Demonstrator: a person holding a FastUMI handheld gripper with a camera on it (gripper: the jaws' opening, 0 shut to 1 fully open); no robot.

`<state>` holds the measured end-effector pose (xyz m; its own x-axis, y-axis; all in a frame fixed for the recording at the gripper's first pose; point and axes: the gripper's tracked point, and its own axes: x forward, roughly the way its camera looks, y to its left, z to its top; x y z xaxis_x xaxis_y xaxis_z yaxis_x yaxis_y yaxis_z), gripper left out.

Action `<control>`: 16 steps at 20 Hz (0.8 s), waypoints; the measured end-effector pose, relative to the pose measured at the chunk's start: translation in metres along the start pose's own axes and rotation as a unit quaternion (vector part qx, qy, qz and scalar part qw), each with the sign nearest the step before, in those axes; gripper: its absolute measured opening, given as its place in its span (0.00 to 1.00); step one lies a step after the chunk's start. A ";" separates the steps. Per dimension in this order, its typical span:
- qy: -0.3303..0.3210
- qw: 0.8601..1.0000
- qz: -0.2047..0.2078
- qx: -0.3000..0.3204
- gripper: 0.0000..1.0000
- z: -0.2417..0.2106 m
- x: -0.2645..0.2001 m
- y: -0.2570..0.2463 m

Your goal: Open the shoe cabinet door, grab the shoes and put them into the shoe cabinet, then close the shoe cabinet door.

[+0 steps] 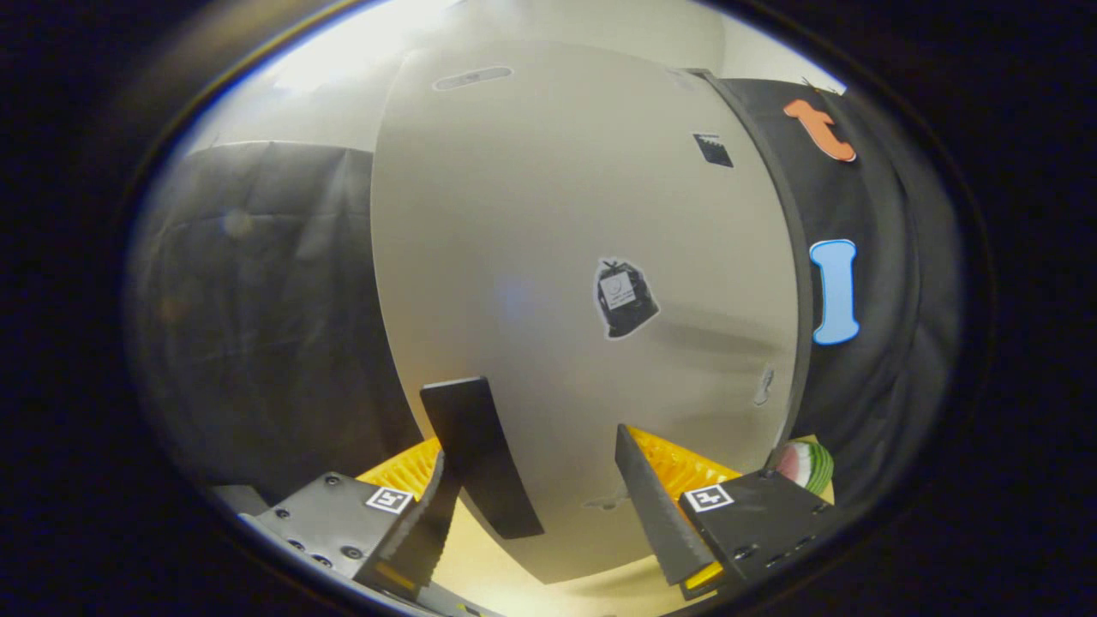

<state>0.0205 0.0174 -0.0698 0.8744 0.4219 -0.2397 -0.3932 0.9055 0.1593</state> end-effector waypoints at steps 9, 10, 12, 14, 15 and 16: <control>-0.009 1.000 -0.018 -0.017 0.99 0.005 0.050 0.020; -0.009 1.000 -0.019 -0.019 0.99 0.005 0.054 0.023; -0.010 0.999 -0.022 -0.022 0.99 0.004 0.062 0.029; -0.011 0.999 -0.030 -0.023 0.99 0.005 0.063 0.029; -0.012 0.999 -0.037 -0.026 0.99 0.006 0.064 0.030; -0.013 0.999 -0.043 -0.028 0.99 0.007 0.063 0.030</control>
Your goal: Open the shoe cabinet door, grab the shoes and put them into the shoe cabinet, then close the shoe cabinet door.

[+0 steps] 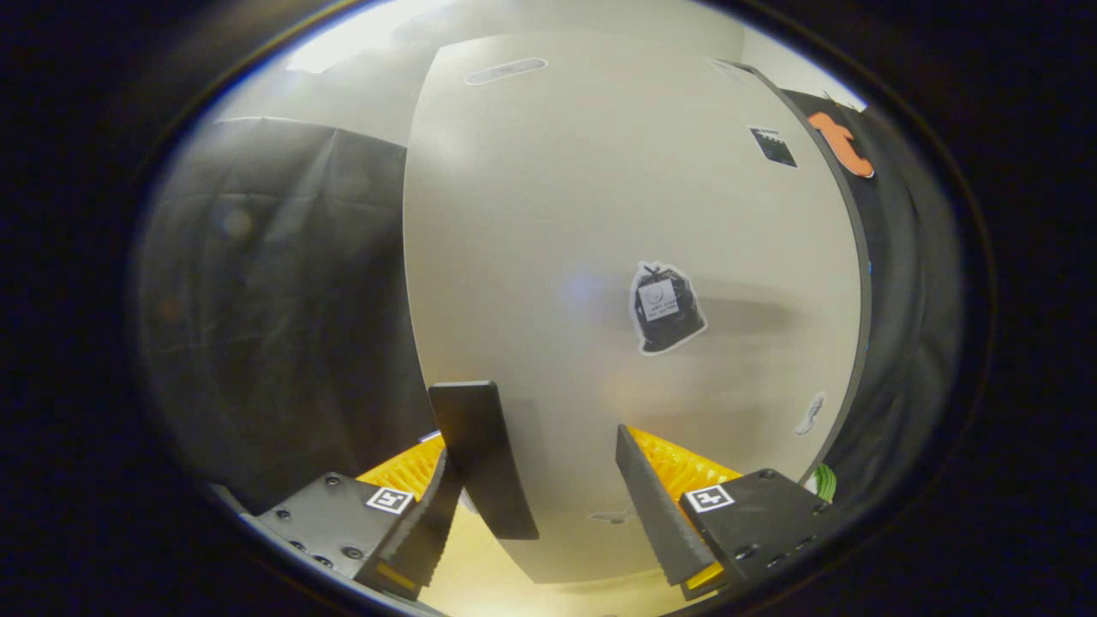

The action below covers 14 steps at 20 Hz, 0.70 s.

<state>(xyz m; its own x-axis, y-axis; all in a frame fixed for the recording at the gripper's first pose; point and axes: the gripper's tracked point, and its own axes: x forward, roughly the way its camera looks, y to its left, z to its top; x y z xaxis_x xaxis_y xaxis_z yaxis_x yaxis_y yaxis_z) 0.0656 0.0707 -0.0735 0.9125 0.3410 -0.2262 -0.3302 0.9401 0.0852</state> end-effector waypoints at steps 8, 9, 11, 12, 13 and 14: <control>-0.008 0.999 -0.038 0.003 0.99 0.001 -0.002 0.001; -0.009 0.999 -0.042 0.004 0.99 0.001 -0.002 0.002; -0.011 0.999 -0.047 0.004 0.99 0.002 -0.002 0.003; -0.013 0.999 -0.050 0.006 0.99 0.002 -0.002 0.003; -0.013 0.998 -0.054 0.006 0.99 0.002 -0.002 0.003; -0.014 0.998 -0.058 0.005 0.99 0.003 -0.003 0.004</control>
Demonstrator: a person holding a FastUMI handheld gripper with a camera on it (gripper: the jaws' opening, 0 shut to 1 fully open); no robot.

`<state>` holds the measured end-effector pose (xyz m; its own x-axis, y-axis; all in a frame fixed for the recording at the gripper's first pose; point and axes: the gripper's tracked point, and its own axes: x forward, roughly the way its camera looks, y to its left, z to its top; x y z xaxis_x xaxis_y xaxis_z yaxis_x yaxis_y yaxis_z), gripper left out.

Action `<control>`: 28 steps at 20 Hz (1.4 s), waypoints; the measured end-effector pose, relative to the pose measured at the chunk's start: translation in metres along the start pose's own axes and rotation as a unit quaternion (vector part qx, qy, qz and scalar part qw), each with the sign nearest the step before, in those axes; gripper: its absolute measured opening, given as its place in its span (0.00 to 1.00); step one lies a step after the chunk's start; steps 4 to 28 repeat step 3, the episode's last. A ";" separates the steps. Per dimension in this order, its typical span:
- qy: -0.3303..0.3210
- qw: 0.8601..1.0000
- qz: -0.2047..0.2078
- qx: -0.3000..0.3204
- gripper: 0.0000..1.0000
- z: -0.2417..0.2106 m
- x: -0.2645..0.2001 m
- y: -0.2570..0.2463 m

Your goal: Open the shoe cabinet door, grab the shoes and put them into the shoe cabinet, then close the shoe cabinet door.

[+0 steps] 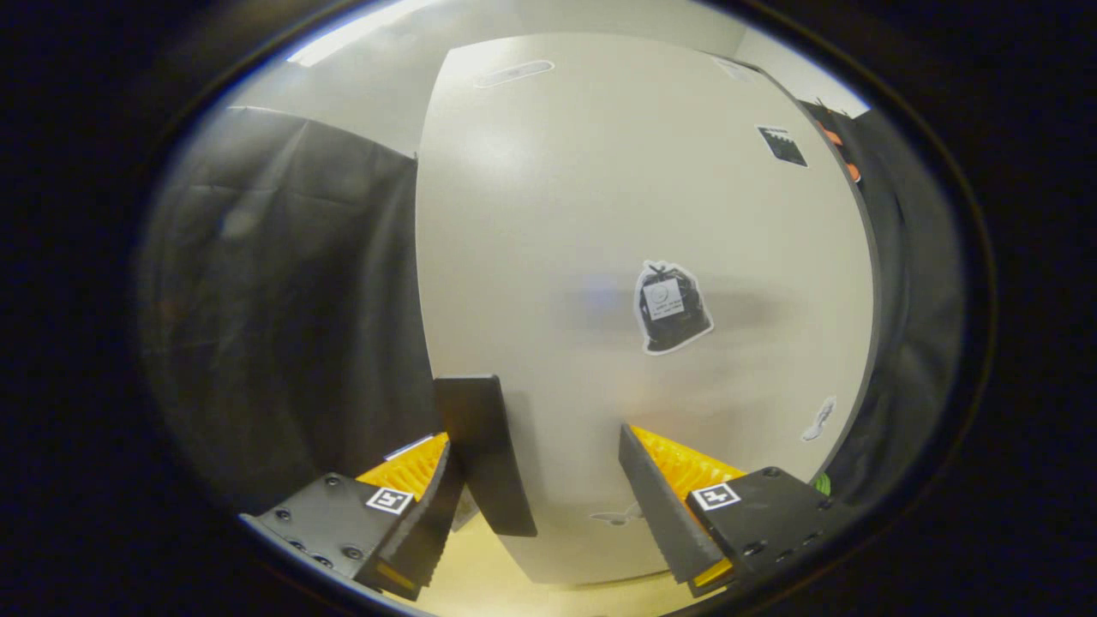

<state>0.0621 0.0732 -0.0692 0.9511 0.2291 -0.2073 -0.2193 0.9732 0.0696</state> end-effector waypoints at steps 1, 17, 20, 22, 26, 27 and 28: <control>-0.001 1.000 -0.004 -0.001 0.99 0.000 0.000 0.000; -0.003 1.000 -0.010 0.001 0.99 0.000 0.001 0.000; -0.003 1.000 -0.010 0.001 0.99 0.000 0.001 0.000; -0.003 1.000 -0.010 0.001 0.99 0.000 0.001 0.000; -0.003 1.000 -0.010 0.001 0.99 0.000 0.001 0.000; -0.003 1.000 -0.010 0.001 0.99 0.000 0.001 0.000; -0.003 1.000 -0.010 0.001 0.99 0.000 0.001 0.000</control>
